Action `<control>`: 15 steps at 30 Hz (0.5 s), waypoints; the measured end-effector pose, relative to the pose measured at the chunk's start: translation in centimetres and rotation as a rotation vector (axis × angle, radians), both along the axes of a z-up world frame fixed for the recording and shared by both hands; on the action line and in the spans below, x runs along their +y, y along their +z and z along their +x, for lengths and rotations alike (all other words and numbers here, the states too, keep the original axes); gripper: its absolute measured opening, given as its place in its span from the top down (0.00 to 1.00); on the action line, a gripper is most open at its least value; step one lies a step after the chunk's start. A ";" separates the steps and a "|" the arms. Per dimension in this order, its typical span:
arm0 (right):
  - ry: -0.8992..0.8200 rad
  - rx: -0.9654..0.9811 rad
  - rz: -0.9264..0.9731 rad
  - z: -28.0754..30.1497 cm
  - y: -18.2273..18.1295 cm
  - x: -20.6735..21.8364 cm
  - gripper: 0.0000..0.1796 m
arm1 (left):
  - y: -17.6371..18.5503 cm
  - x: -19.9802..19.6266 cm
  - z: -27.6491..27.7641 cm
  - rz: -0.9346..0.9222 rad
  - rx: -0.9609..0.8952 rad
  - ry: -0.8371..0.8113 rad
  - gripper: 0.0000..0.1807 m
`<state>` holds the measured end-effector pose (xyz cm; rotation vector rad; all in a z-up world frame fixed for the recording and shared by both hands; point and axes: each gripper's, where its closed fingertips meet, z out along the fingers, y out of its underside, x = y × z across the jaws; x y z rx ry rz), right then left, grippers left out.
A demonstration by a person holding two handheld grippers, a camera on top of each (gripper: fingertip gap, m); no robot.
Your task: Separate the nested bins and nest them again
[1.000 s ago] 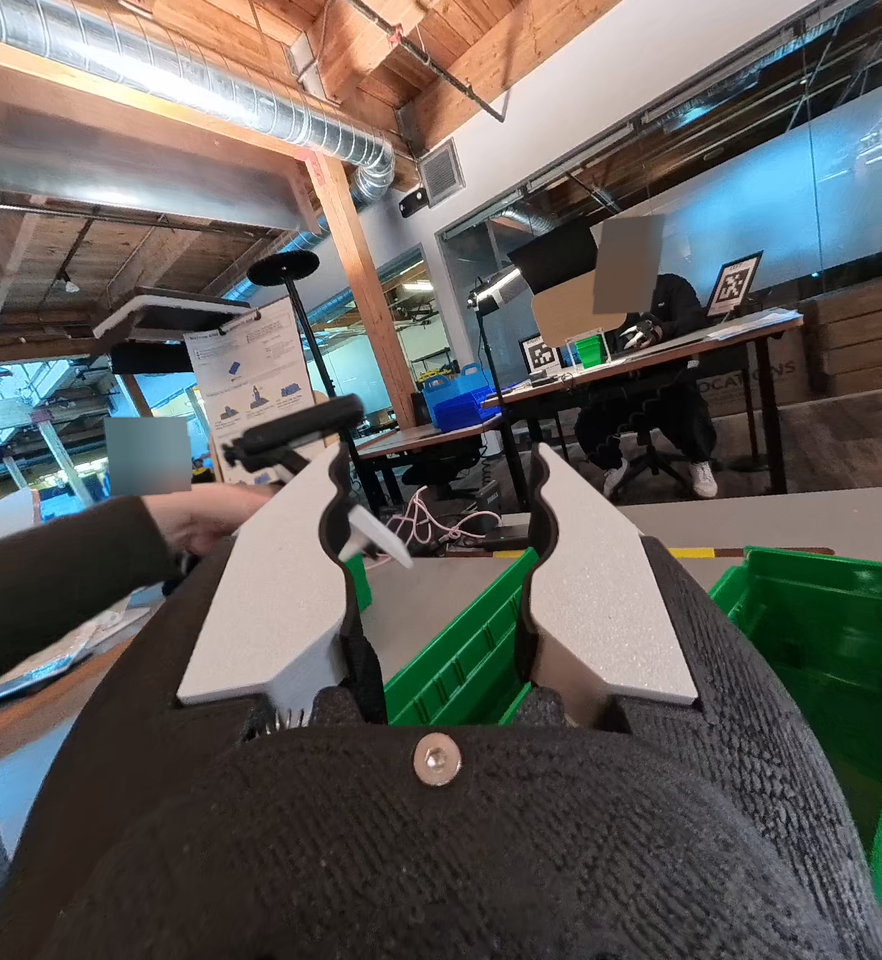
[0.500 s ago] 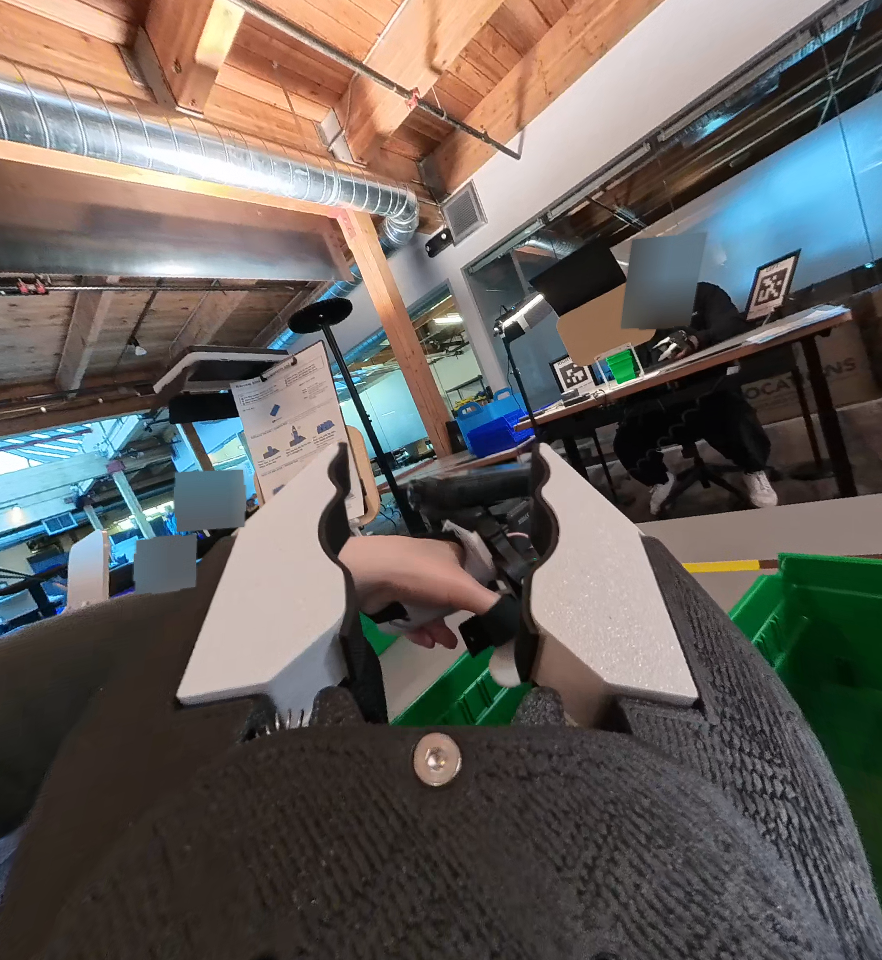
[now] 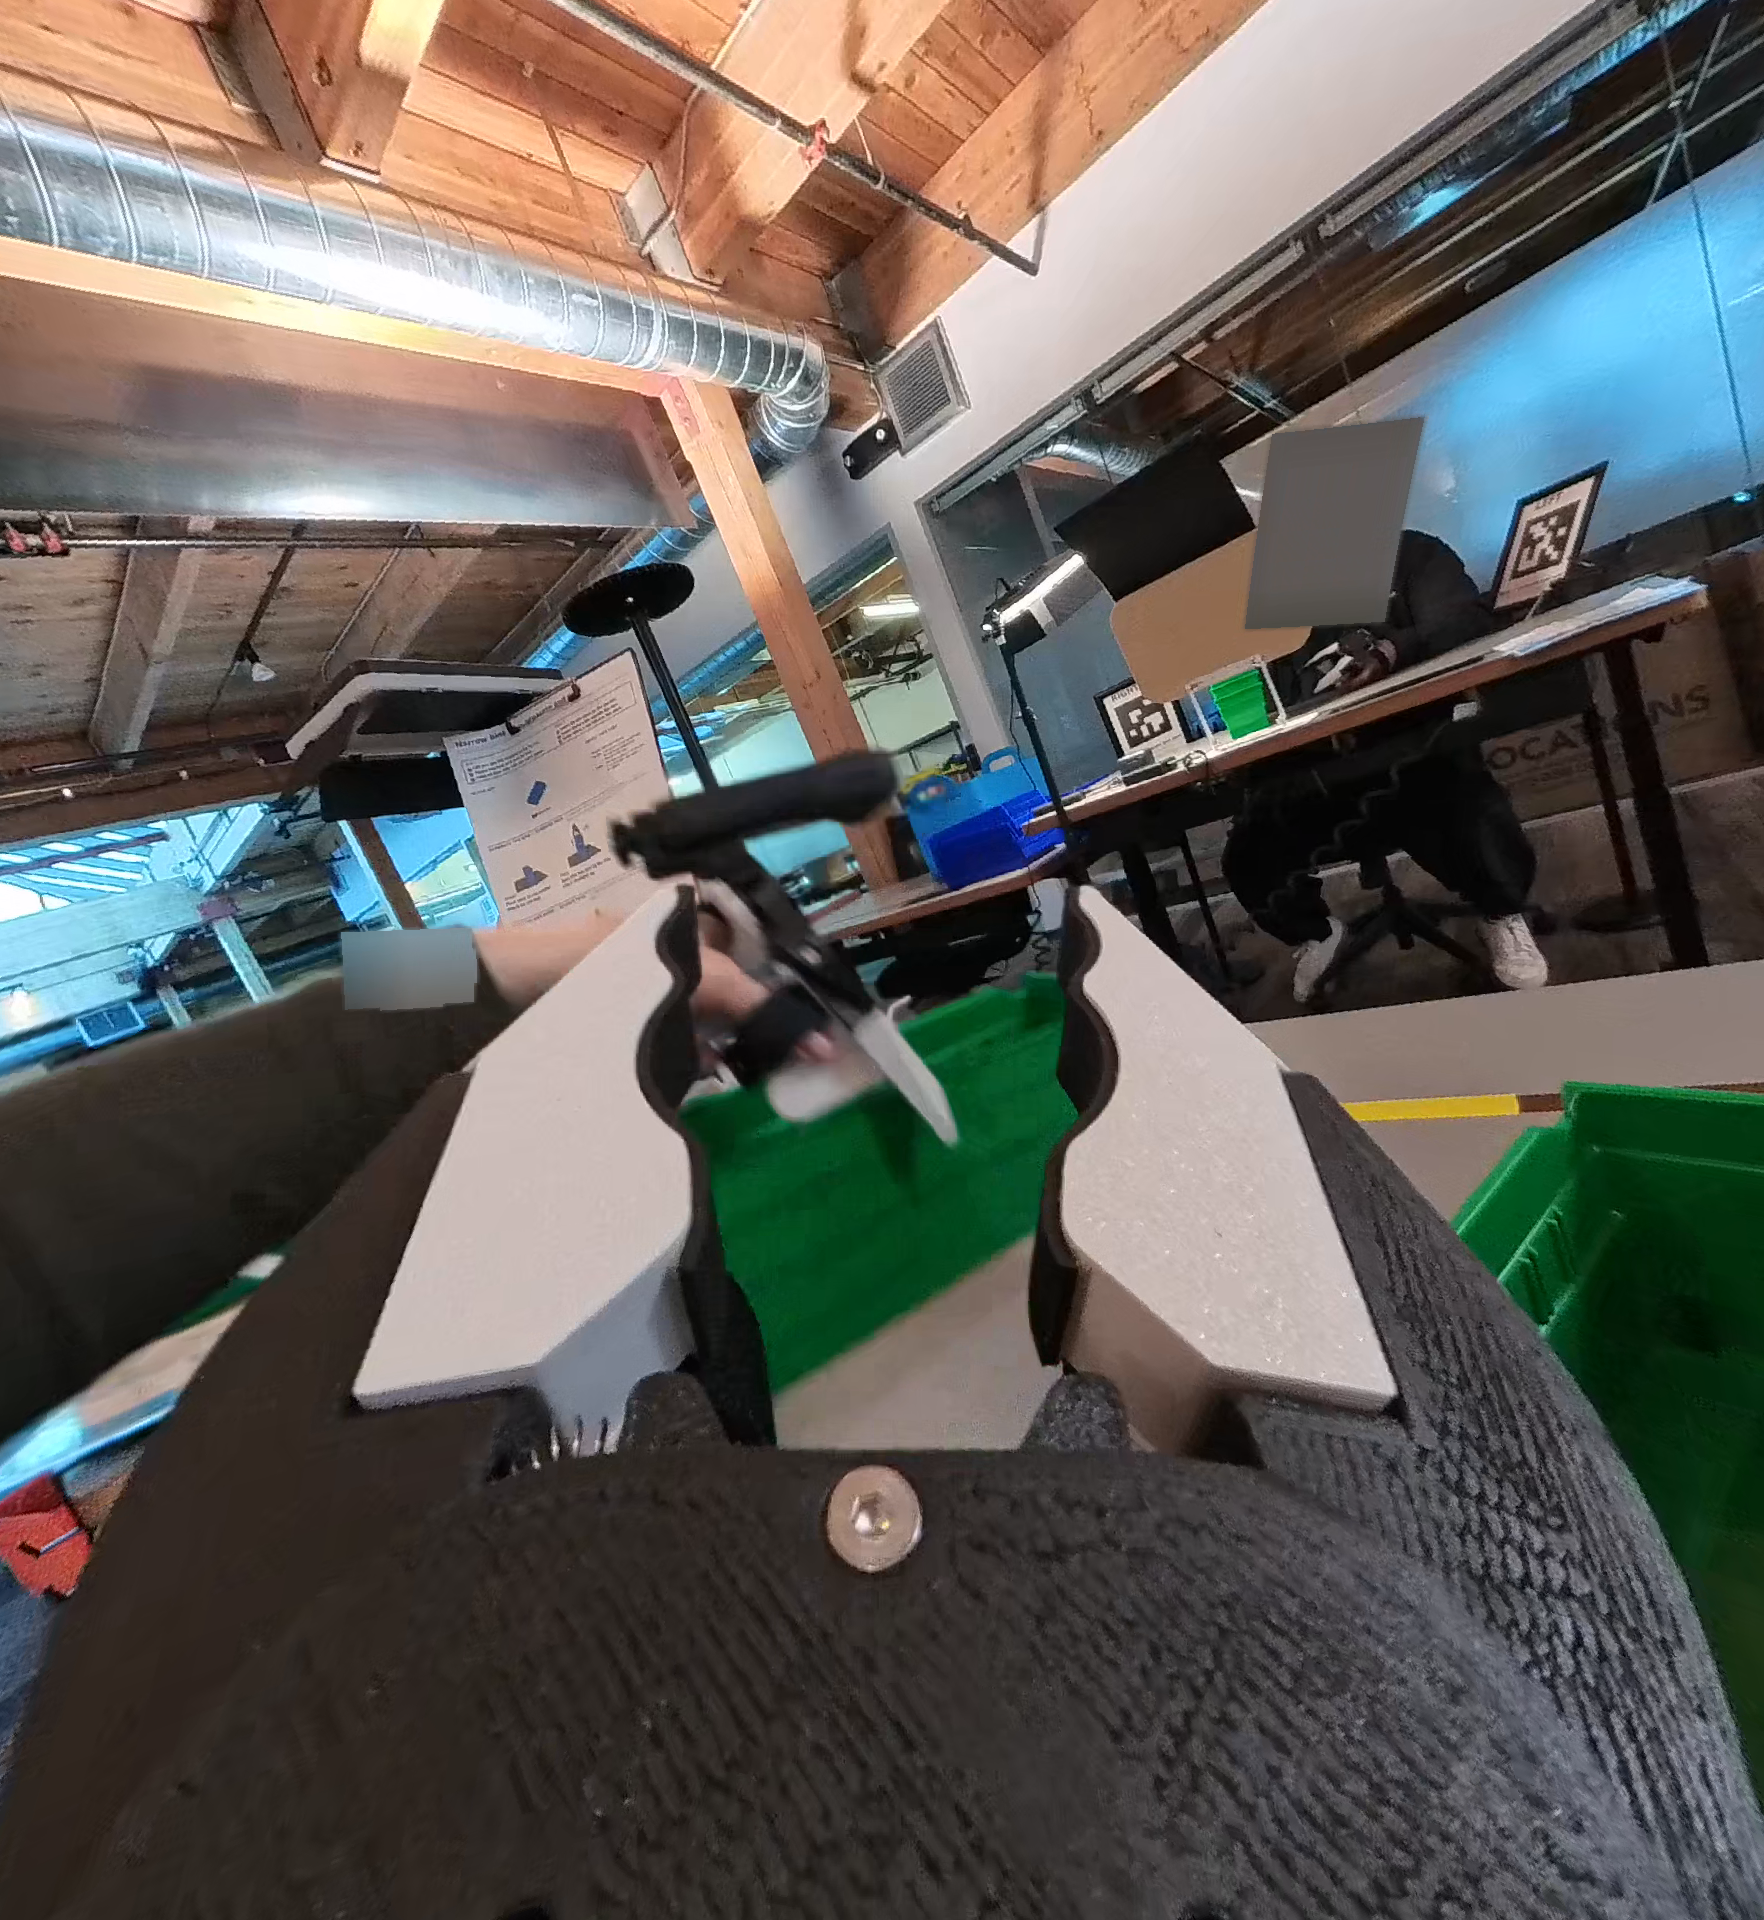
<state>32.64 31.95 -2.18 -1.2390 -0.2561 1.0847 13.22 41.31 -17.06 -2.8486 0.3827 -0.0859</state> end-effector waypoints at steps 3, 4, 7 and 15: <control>-0.005 -0.009 -0.015 0.0 -0.4 0.4 0.62 | 4.4 -1.0 -5.3 0.045 -0.052 0.081 0.38; -0.008 -0.009 -0.021 0.0 -0.5 0.6 0.62 | 5.7 -1.6 -7.4 0.061 -0.058 0.114 0.38; -0.015 -0.002 -0.030 0.4 -0.6 0.8 0.61 | 8.7 -3.7 -14.1 0.119 -0.051 0.207 0.37; -0.023 0.040 -0.015 1.3 0.0 0.2 0.62 | 10.3 -10.9 -25.4 0.193 -0.108 0.323 0.37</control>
